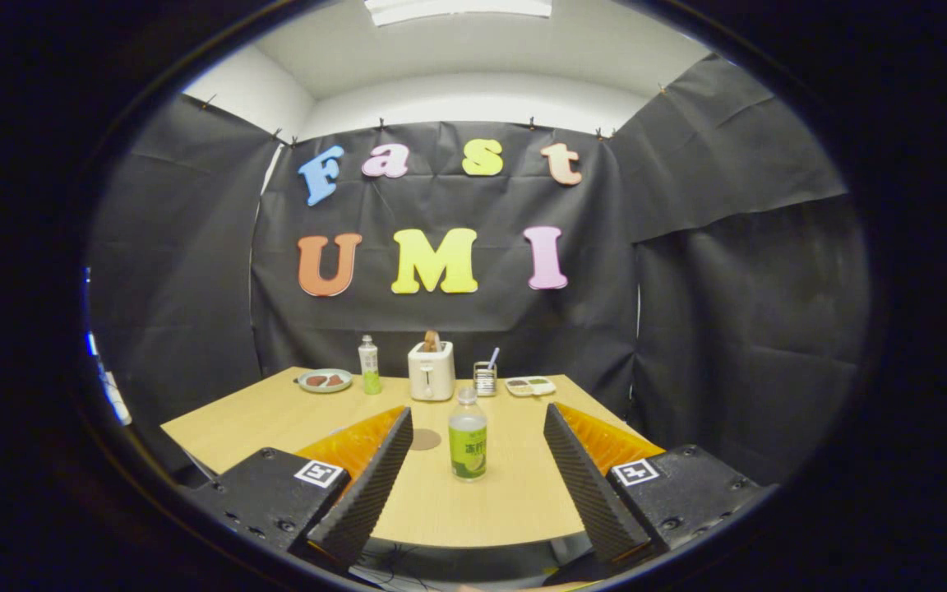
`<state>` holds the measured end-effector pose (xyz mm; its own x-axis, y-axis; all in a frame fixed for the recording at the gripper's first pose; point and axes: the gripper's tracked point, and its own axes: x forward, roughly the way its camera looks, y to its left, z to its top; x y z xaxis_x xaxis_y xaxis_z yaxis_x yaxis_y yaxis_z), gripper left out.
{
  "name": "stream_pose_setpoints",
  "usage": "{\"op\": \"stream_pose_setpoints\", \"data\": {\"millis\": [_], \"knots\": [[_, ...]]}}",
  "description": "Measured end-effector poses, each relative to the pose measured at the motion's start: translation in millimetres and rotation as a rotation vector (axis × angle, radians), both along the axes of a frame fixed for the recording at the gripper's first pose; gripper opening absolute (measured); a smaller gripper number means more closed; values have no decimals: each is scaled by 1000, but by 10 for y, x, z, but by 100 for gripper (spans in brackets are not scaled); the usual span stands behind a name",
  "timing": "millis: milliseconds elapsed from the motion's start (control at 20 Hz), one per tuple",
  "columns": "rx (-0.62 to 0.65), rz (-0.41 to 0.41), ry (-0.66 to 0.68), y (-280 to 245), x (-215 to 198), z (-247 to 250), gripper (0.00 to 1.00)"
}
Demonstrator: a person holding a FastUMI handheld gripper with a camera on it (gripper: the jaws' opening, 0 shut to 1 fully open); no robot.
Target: Take the bottle from table, then pour the juice into the cup, finally place the bottle on the coaster
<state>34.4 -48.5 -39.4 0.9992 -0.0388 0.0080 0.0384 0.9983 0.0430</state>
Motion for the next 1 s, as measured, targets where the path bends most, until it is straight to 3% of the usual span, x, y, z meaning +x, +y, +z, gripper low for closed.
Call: {"op": "stream_pose_setpoints", "data": {"millis": [150,300,800,1000], "knots": [[11,6,81,-42,203,-230,100],[38,47,85,-7,461,-350,100],[15,26,156,7,1405,-783,100],[32,78,122,142,1747,-776,100]]}}
